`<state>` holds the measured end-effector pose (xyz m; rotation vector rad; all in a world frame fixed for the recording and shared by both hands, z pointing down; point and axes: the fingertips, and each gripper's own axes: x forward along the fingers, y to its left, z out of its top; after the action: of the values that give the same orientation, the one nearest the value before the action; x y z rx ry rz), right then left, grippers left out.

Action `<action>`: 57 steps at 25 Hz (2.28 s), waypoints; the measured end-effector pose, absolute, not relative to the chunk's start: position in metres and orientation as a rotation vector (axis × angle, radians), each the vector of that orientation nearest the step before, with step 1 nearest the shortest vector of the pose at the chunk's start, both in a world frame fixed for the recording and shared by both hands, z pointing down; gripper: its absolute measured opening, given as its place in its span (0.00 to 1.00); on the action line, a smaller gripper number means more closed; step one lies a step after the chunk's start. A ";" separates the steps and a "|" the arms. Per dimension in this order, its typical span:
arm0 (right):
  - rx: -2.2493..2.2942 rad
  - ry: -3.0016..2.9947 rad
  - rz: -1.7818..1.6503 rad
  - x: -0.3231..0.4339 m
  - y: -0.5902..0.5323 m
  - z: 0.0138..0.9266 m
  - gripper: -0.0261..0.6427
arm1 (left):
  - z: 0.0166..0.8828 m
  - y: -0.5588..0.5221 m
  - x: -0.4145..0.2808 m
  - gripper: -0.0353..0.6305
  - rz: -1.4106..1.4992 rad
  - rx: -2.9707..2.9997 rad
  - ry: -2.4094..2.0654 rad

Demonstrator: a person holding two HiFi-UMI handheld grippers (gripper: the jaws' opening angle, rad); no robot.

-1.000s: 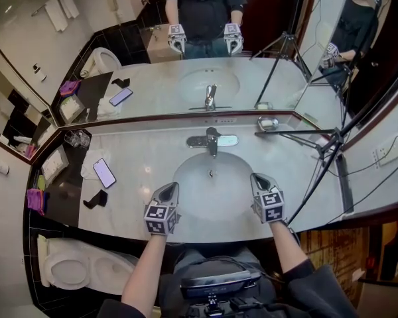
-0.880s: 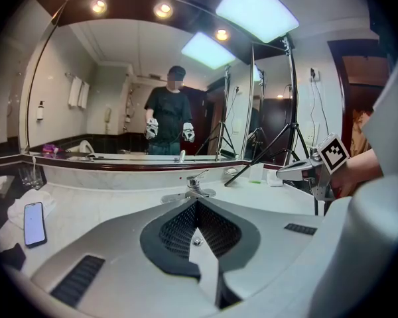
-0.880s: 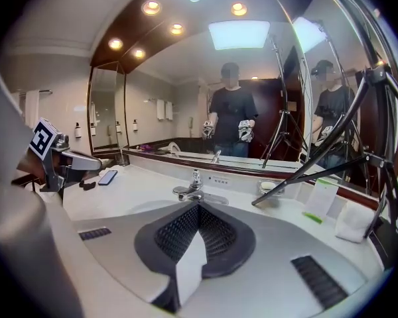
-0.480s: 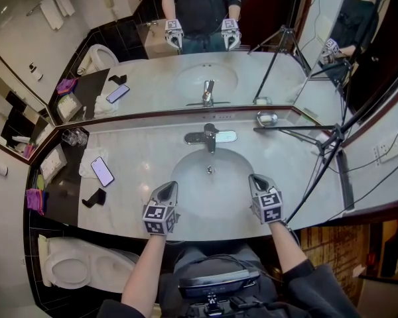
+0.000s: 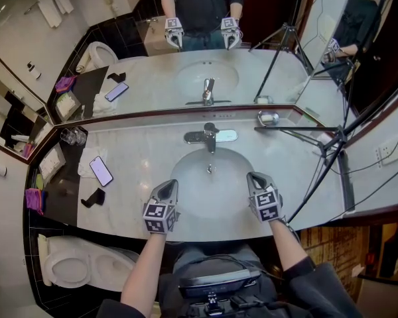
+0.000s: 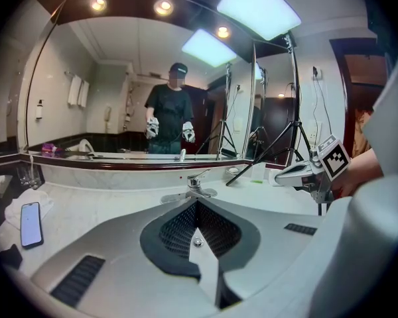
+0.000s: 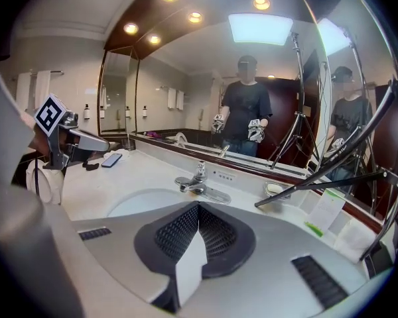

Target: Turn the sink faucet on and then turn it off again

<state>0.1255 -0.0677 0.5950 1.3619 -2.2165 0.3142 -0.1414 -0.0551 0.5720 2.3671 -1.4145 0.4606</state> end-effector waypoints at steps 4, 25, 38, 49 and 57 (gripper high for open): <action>1.326 -2.193 0.258 0.121 -0.087 0.596 0.07 | 0.572 -0.066 -0.137 0.03 0.468 2.369 -1.408; 0.989 -2.114 -0.116 0.059 -0.223 0.624 0.33 | 0.591 -0.114 -0.125 0.03 0.494 2.358 -1.378; 0.559 -1.860 -0.640 0.011 -0.265 0.638 0.37 | 0.606 -0.130 -0.135 0.03 0.477 2.314 -1.383; 0.446 -1.796 -0.727 0.004 -0.260 0.660 0.32 | 0.622 -0.128 -0.141 0.03 0.494 2.275 -1.376; 0.480 -1.776 -0.736 0.006 -0.264 0.657 0.31 | 0.627 -0.127 -0.143 0.03 0.504 2.268 -1.371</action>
<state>0.0064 -0.2635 0.6571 0.4805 -1.7762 -0.7357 -0.1433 -0.1272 0.6266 2.2676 -1.3715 0.5036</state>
